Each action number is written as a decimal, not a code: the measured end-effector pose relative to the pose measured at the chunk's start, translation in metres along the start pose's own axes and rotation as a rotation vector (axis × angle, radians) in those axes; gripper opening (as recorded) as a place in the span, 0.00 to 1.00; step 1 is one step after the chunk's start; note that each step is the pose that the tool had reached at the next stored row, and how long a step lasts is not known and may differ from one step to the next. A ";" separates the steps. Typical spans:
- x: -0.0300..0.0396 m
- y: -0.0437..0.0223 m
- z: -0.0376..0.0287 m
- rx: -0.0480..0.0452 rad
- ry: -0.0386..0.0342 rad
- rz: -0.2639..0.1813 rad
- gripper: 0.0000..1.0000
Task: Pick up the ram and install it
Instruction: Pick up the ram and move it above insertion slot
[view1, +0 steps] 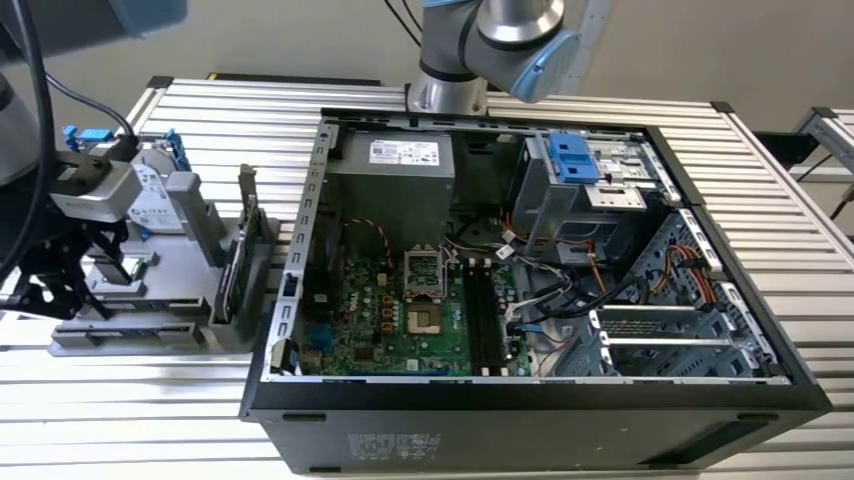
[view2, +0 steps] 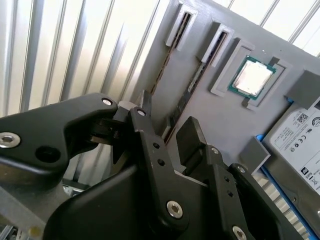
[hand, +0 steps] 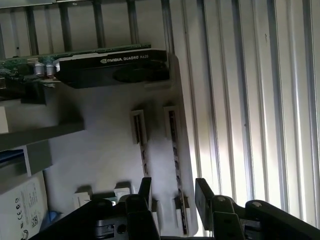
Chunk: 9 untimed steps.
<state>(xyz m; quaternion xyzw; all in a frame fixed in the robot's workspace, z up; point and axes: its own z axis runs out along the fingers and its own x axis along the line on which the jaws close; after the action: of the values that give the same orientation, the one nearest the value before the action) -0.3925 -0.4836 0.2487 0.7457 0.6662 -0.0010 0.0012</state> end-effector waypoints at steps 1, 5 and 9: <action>0.0000 0.0000 0.0006 0.0000 0.0000 -0.008 1.00; -0.0001 -0.0001 0.0021 0.0002 0.0009 -0.038 1.00; -0.0019 0.0002 0.0045 -0.0001 0.0012 -0.052 1.00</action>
<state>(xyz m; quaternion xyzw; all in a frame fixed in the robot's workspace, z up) -0.3925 -0.4855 0.2442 0.7282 0.6854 -0.0005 0.0008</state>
